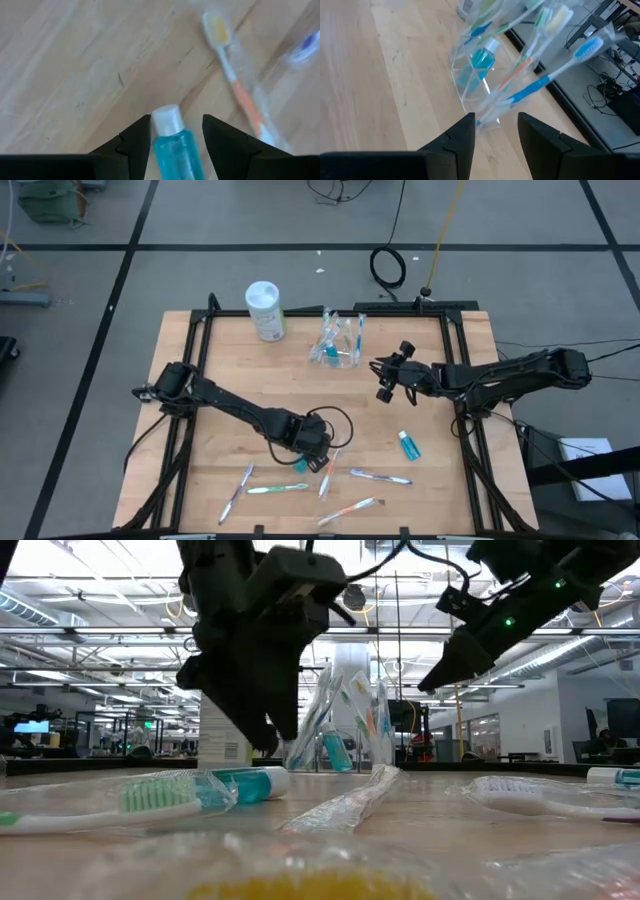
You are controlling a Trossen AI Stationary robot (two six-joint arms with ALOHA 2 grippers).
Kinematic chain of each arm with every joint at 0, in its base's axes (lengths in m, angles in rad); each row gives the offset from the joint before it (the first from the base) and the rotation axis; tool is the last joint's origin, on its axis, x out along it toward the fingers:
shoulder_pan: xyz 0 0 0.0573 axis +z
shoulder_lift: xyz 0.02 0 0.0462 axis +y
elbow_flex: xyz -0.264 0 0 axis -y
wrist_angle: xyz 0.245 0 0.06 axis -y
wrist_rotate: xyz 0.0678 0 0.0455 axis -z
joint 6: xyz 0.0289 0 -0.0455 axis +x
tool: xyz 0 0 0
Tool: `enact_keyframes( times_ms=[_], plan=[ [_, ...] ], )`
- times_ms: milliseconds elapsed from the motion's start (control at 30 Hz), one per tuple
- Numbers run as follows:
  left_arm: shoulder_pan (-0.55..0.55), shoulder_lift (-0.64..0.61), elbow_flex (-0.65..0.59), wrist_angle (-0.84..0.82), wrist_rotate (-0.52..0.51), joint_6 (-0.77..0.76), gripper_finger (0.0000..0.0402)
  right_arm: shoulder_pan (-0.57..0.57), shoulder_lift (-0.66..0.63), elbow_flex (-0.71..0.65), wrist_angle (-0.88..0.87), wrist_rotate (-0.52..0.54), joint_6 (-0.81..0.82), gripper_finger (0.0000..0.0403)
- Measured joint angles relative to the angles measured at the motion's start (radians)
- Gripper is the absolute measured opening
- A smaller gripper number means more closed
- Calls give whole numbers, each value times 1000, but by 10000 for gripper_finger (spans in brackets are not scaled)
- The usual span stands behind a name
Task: Pick & Place toothbrushing station
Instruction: Put the blue mouthwash into the transparent organizer
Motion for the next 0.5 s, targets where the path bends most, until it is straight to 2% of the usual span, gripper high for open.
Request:
enact_keyframes(
  times_ms=[233, 367, 500],
  plan=[
    [0, 70, 0, 11, 76, 2, 184, 0, 0, -57, 116, 0, -27, 139],
    [0, 83, -1, 8, 77, 28, 182, 0, 0, -80, 178, 0, -42, 139],
    [4, 83, -1, 7, 73, 54, 153, 0, 0, -97, 182, -26, -41, 139]
  ],
)
